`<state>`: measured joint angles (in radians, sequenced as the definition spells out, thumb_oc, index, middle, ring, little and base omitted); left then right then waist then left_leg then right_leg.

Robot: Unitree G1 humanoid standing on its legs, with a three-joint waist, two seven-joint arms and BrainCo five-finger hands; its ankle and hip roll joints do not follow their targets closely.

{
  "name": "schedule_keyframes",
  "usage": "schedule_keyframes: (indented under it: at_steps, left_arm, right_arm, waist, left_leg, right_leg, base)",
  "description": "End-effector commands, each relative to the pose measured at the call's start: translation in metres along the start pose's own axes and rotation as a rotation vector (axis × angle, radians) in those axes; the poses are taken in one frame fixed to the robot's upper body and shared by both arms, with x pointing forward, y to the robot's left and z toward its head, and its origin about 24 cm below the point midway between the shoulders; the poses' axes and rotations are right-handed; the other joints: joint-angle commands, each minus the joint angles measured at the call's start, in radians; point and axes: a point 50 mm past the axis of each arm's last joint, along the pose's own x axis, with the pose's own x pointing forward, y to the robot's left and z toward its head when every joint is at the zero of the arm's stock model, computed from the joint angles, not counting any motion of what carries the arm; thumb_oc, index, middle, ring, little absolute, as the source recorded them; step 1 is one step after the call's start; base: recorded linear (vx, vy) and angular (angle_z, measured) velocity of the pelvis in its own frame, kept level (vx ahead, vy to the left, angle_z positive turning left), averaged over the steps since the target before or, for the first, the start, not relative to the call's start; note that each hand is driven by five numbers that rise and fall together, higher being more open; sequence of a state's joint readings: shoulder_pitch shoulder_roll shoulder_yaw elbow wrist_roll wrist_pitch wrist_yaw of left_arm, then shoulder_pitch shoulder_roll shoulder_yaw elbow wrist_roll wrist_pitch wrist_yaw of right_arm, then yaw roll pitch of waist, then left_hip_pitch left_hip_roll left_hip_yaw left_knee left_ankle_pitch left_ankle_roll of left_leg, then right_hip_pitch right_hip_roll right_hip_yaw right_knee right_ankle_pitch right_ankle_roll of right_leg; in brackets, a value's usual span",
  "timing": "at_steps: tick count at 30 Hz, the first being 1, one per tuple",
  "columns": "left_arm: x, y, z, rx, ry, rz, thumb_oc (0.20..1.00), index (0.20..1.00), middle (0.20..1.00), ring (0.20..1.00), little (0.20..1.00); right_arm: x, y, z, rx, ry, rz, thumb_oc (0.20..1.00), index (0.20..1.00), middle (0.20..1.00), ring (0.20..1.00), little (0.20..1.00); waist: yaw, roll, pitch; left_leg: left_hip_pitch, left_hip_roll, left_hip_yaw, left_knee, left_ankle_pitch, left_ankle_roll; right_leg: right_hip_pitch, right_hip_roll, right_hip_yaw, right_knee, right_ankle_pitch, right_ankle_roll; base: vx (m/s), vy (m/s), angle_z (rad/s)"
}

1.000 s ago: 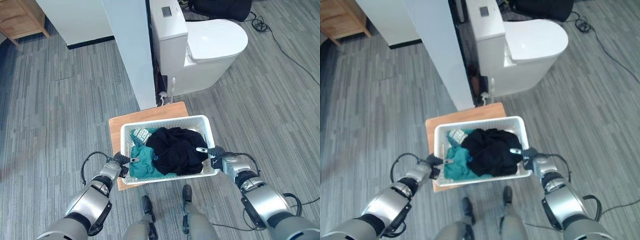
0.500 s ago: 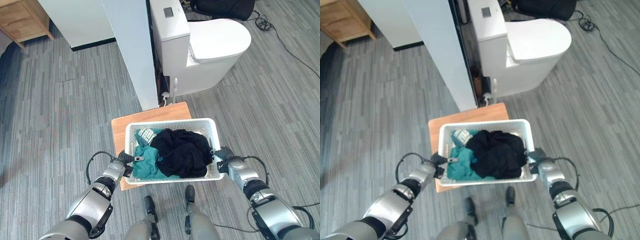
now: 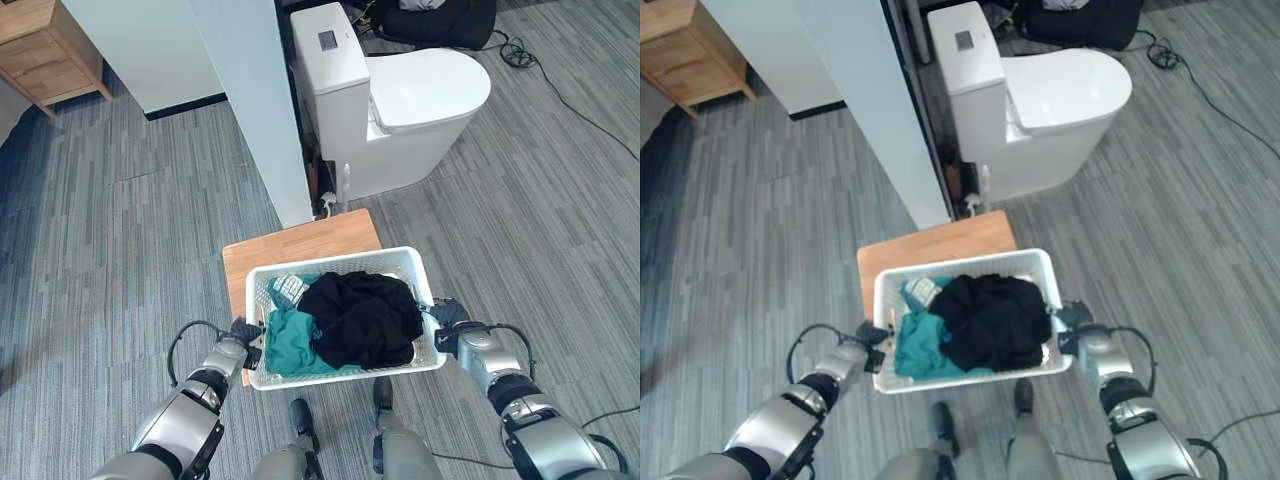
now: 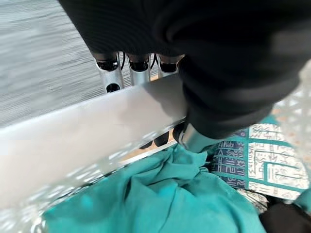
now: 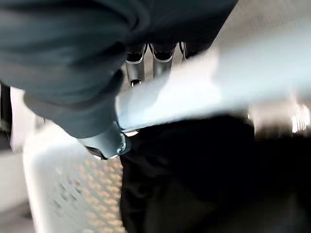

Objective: Grab the laundry basket,head to the washer,open it,put in the laundry and shut it.

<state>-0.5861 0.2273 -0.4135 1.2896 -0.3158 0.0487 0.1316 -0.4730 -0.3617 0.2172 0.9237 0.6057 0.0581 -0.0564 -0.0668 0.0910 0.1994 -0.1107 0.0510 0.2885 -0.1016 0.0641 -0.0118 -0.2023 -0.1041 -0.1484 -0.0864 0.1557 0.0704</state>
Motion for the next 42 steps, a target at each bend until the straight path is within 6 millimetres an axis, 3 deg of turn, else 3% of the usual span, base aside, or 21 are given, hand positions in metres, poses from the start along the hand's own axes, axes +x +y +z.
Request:
schedule_keyframes:
  at_steps: [1,2,8,17,20,23,25,27,33,35,42]
  left_arm:
    - [0.001,-0.012,0.028,-0.037,-0.026,-0.084,0.2,0.2,0.2,0.2,0.2]
    - [0.001,-0.011,0.027,-0.043,-0.016,-0.085,0.2,0.2,0.2,0.2,0.2]
    - [0.001,-0.018,0.025,-0.09,-0.012,-0.112,0.2,0.2,0.2,0.2,0.2]
    - [-0.001,-0.033,0.024,-0.264,-0.018,-0.155,0.2,0.2,0.2,0.2,0.2]
    - [-0.005,-0.049,0.023,-0.49,-0.022,-0.221,0.2,0.2,0.2,0.2,0.2]
    - [-0.007,-0.058,0.021,-0.621,-0.019,-0.259,0.2,0.2,0.2,0.2,0.2]
    - [-0.011,-0.067,0.011,-0.839,0.014,-0.282,0.2,0.2,0.2,0.2,0.2]
    - [-0.016,-0.078,0.002,-0.923,0.033,-0.298,0.2,0.2,0.2,0.2,0.2]
    - [-0.019,-0.082,-0.006,-0.965,0.039,-0.257,0.2,0.2,0.2,0.2,0.2]
    - [-0.023,-0.096,-0.016,-0.874,0.092,-0.286,0.2,0.2,0.2,0.2,0.2]
    - [-0.027,-0.108,-0.008,-0.898,0.087,-0.336,0.2,0.2,0.2,0.2,0.2]
  right_arm:
    - [0.008,0.032,0.029,0.273,-0.111,0.111,0.278,0.278,0.278,0.278,0.278]
    - [0.009,0.032,0.029,0.278,-0.104,0.107,0.2,0.2,0.2,0.2,0.2]
    - [0.01,0.037,0.025,0.318,-0.085,0.115,0.2,0.2,0.2,0.2,0.2]
    - [0.007,0.043,0.003,0.446,-0.034,0.143,0.2,0.2,0.2,0.2,0.2]
    - [0.002,0.042,-0.021,0.523,0.023,0.139,0.2,0.2,0.2,0.2,0.2]
    - [-0.001,0.039,-0.031,0.536,0.048,0.135,0.2,0.2,0.2,0.2,0.2]
    - [-0.007,0.034,-0.047,0.592,0.072,0.117,0.2,0.2,0.2,0.2,0.2]
    - [-0.012,0.031,-0.063,0.67,0.097,0.081,0.2,0.2,0.2,0.2,0.2]
    - [-0.021,0.032,-0.087,0.694,0.167,0.044,0.2,0.2,0.2,0.2,0.2]
    - [-0.028,0.048,-0.102,0.671,0.233,0.081,0.2,0.2,0.2,0.2,0.2]
    - [-0.033,0.064,-0.108,0.66,0.259,0.138,0.2,0.2,0.2,0.2,0.2]
  waist:
    - [-0.001,0.001,-0.04]
    - [-0.001,0.002,-0.041]
    - [-0.003,0.008,-0.04]
    - [-0.001,0.01,-0.046]
    - [0.001,0.015,-0.052]
    - [0.003,0.016,-0.053]
    - [0.007,0.014,-0.058]
    - [0.012,0.011,-0.066]
    - [0.024,0.007,-0.077]
    - [0.023,0.008,-0.092]
    - [0.019,0.018,-0.102]
  left_leg:
    - [0.005,0.015,-0.032,0.014,-0.028,-0.041]
    - [0.003,0.015,-0.031,0.014,-0.027,-0.042]
    - [-0.009,0.017,-0.036,0.014,-0.021,-0.045]
    - [-0.005,0.023,-0.043,0.014,-0.015,-0.05]
    - [0.008,0.028,-0.052,0.014,-0.012,-0.056]
    - [0.02,0.031,-0.057,0.014,-0.014,-0.059]
    - [0.035,0.037,-0.066,0.014,-0.012,-0.063]
    - [0.041,0.041,-0.078,0.014,-0.005,-0.066]
    - [0.056,0.052,-0.102,0.014,0.009,-0.077]
    - [0.076,0.068,-0.107,0.014,0.02,-0.086]
    - [0.091,0.083,-0.121,0.014,0.042,-0.098]
  right_leg:
    - [0.035,-0.096,-0.037,-0.001,-0.013,0.128]
    - [0.032,-0.095,-0.036,-0.001,-0.012,0.127]
    - [0.021,-0.092,-0.036,-0.001,-0.008,0.125]
    - [0.032,-0.086,-0.038,-0.001,-0.017,0.118]
    - [0.054,-0.077,-0.04,-0.001,-0.03,0.109]
    - [0.072,-0.072,-0.044,-0.001,-0.04,0.106]
    - [0.098,-0.065,-0.058,-0.001,-0.054,0.099]
    - [0.116,-0.059,-0.069,-0.001,-0.063,0.091]
    - [0.159,-0.042,-0.099,-0.001,-0.088,0.074]
    - [0.198,-0.016,-0.112,-0.001,-0.112,0.055]
    - [0.231,0.011,-0.13,-0.001,-0.134,0.032]
  base:
    - [0.0,0.0,0.0]
    - [0.0,0.0,0.0]
    - [0.0,0.0,0.0]
    - [0.0,-0.004,0.0]
    - [0.02,-0.062,0.02]
    - [0.02,-0.053,0.01]
    - [0.02,-0.102,0.08]
    - [-0.01,-0.111,0.27]
    - [-0.01,-0.096,0.18]
    - [0.01,-0.146,0.2]
    - [0.0,-0.091,0.08]
